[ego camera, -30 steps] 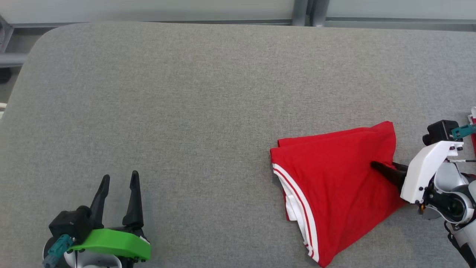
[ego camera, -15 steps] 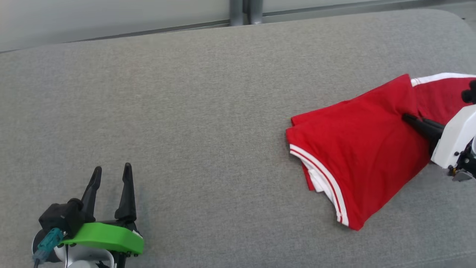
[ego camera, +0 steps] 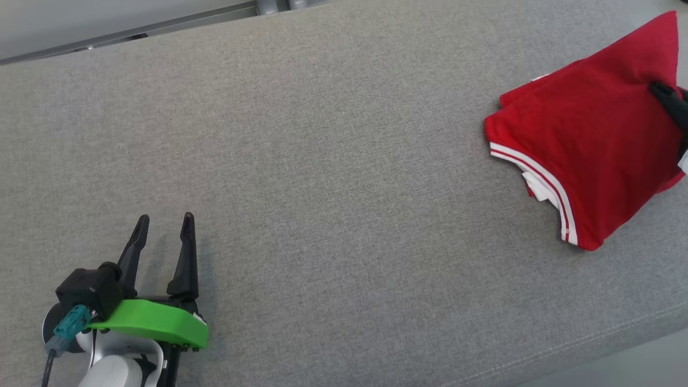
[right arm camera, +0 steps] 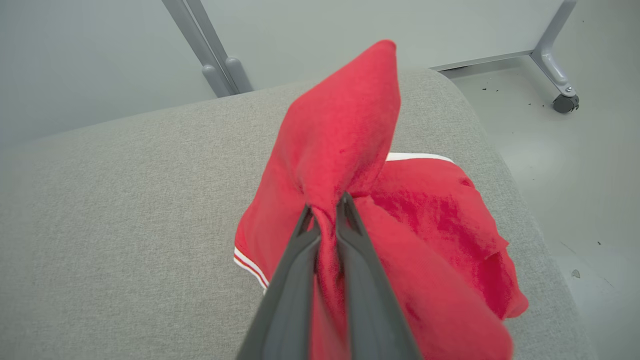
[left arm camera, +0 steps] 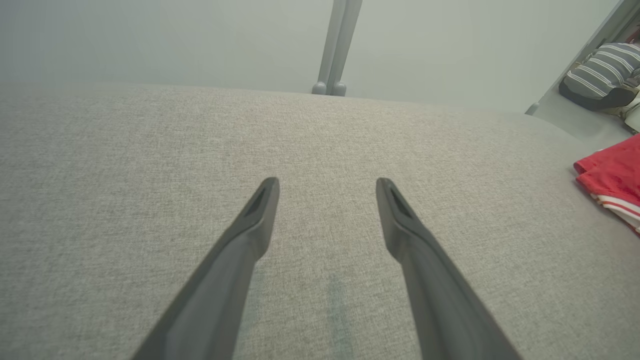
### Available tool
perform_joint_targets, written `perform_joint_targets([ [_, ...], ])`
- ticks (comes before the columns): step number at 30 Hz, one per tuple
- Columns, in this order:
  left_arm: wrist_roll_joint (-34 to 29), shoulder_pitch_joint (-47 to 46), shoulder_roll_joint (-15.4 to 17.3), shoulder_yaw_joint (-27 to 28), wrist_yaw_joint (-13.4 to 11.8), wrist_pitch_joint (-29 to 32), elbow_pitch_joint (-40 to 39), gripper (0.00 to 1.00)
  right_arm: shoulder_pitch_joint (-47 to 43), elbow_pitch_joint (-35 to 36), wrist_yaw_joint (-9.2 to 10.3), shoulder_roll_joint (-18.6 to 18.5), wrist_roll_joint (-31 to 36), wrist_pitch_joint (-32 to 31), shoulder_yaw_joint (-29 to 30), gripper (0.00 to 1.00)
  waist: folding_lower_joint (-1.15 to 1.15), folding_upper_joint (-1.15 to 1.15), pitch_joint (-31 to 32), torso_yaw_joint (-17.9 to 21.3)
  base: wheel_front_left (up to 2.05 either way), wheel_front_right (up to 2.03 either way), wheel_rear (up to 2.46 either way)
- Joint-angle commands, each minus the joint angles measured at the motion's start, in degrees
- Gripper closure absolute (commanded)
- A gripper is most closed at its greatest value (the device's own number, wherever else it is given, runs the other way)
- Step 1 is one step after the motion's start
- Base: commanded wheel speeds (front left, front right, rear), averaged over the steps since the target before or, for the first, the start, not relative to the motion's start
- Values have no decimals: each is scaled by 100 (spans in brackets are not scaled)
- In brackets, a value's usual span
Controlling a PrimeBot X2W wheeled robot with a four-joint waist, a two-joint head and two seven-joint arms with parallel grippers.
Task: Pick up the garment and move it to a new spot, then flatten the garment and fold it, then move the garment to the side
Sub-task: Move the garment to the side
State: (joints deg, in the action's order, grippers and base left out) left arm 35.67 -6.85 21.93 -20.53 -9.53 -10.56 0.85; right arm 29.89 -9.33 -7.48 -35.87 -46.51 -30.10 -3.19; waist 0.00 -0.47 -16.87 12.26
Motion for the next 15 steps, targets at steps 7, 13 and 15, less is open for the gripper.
perform_joint_targets([
  [7,-102,-182,57,-82,12,58,-14,0,360,-523,-2,-96,270,158,315,100,0,47,-331,-158,0,0,0],
  [13,-133,-168,91,-153,24,87,-3,0,155,-1415,-1,-45,843,627,851,100,0,47,-414,-360,0,0,0],
  [15,-133,-179,73,-168,10,96,9,0,101,-1710,-1,42,1125,802,998,97,0,47,-405,-419,0,0,0],
])
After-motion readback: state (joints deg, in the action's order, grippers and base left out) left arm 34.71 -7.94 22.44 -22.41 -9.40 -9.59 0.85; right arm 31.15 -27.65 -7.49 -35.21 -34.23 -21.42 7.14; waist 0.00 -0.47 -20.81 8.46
